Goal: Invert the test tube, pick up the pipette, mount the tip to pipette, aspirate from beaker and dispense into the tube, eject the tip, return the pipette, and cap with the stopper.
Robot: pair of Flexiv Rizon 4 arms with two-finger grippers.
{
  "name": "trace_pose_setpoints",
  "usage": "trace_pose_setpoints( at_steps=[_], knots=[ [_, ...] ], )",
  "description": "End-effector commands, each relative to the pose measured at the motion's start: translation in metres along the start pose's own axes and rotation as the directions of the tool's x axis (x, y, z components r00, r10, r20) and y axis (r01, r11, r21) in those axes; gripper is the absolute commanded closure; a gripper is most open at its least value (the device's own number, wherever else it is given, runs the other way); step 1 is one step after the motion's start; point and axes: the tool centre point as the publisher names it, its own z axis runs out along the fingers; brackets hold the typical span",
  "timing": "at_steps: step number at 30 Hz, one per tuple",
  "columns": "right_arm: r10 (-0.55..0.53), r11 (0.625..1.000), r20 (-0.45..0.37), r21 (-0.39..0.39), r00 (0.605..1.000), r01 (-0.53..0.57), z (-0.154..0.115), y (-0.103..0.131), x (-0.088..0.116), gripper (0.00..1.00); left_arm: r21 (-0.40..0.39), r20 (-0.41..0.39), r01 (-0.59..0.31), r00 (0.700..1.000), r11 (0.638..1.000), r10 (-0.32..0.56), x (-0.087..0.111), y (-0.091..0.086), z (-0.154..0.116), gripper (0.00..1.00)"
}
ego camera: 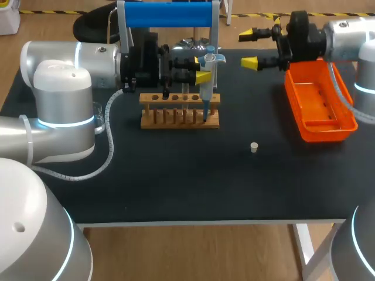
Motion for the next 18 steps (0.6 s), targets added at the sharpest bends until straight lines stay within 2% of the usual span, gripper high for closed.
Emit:
trace_pose_setpoints(
  at_steps=[1,12,18],
  knots=[
    [0.004,0.999,-0.003,0.037,1.0,-0.004,0.012,0.001,-0.042,0.0,-0.003,0.001,0.001,1.0,1.0,-0.001,0.0,-0.001,0.0,1.0],
    [-0.002,0.986,0.129,0.168,0.992,-0.02,0.033,-0.006,-0.11,0.0,-0.003,0.001,0.001,1.0,1.0,-0.001,0.0,-0.001,0.0,1.0],
    [-0.001,0.979,0.18,0.198,0.984,-0.036,0.044,-0.007,-0.13,0.0,-0.003,0.001,0.001,1.0,1.0,-0.001,0.0,-0.001,0.0,1.0]
  ],
)
